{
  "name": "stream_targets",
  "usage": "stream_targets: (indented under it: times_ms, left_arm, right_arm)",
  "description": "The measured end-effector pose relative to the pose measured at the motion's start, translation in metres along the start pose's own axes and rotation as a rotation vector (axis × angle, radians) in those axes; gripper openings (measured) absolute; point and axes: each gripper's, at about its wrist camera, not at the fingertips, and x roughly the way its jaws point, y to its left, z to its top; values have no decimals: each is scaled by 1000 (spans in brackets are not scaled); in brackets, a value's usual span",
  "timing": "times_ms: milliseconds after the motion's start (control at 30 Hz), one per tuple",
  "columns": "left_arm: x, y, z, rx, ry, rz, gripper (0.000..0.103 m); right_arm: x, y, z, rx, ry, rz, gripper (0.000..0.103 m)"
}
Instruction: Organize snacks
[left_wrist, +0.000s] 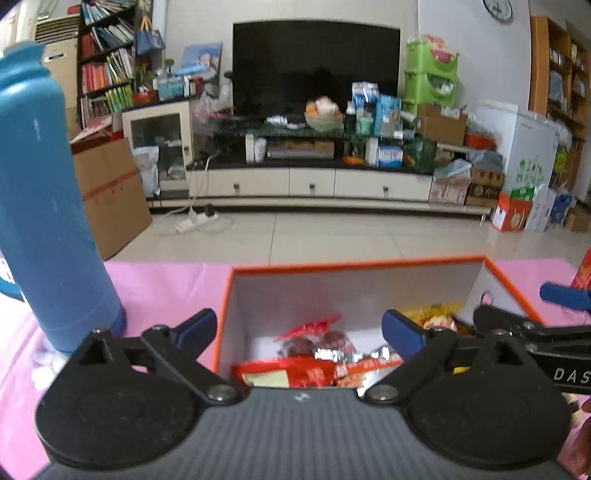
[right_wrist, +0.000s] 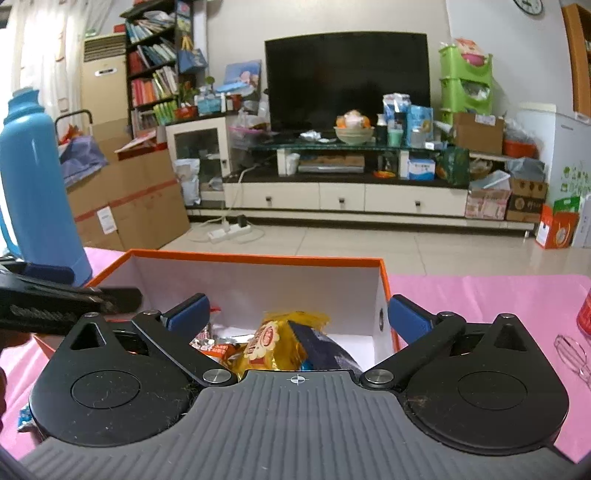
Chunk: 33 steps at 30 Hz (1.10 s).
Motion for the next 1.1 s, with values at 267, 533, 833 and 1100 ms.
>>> stream_targets:
  times_ms: [267,533,833,1100]
  left_arm:
    - [-43,9,5,41,-51,5,100]
    - [-87,26,-30,38,2,6,100]
    - [-126,23,-146,-40,200,-22,100]
    - [-105,50,-116,20,128,110,101]
  right_arm:
    - [-33,-31,8,71,-11,-8,84]
    - [-80,-68,-25,298,47,11,84]
    - [-150,-68,-110,410,176,-67,84]
    - [-162,-76,-130,384,231,-69,84]
